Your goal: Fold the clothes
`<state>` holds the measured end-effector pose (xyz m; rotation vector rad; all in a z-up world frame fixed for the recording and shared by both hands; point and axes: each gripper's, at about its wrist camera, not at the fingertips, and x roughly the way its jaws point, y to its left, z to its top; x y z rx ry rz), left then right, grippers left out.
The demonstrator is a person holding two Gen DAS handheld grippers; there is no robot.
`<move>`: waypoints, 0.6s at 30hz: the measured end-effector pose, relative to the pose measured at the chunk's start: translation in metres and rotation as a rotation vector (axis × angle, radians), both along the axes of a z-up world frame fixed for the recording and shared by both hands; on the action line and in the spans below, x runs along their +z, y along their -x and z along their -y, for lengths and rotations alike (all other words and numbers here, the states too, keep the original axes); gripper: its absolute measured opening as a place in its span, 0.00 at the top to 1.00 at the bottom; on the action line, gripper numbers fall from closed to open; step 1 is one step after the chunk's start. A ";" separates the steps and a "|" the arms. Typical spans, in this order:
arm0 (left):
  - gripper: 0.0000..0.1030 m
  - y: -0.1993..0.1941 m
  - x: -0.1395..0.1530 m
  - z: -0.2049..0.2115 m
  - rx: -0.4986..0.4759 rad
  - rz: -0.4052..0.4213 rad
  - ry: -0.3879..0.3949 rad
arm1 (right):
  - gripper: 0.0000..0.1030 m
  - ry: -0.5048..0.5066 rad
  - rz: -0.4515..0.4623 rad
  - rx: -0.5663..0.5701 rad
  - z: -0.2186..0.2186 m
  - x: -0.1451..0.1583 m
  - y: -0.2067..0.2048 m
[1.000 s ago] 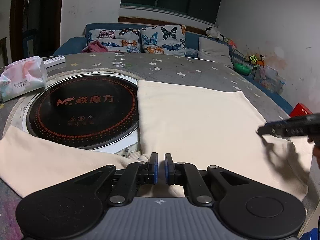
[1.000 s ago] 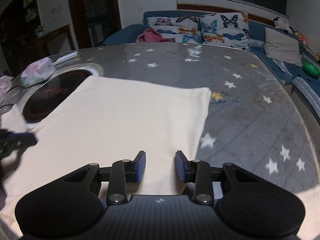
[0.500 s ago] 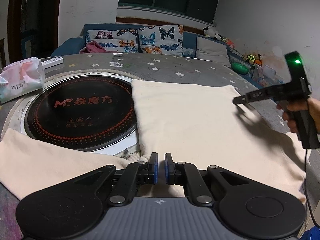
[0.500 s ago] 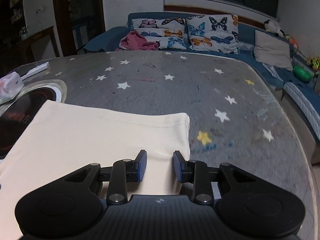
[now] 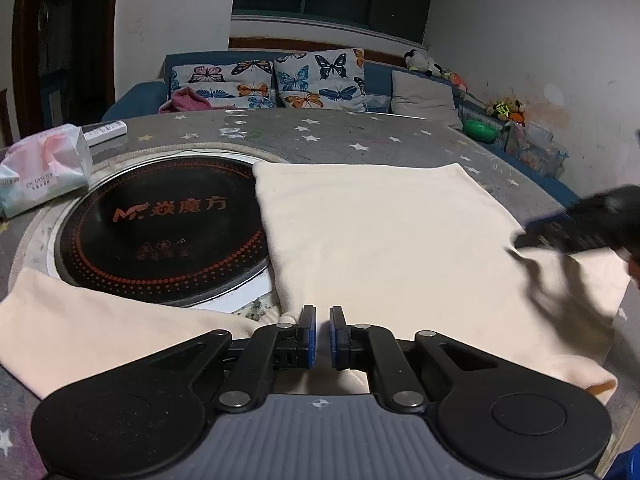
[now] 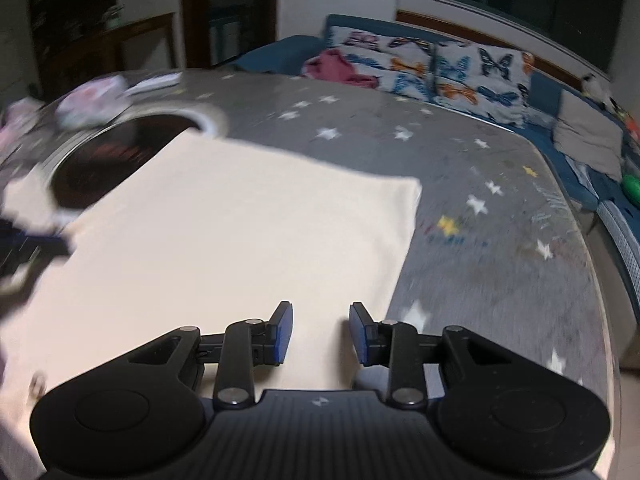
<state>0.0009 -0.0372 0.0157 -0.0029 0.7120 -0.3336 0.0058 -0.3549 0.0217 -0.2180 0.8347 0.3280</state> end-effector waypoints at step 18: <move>0.85 0.001 0.008 0.015 -0.017 0.022 -0.108 | 0.62 -0.092 0.059 -0.244 0.084 -0.002 0.103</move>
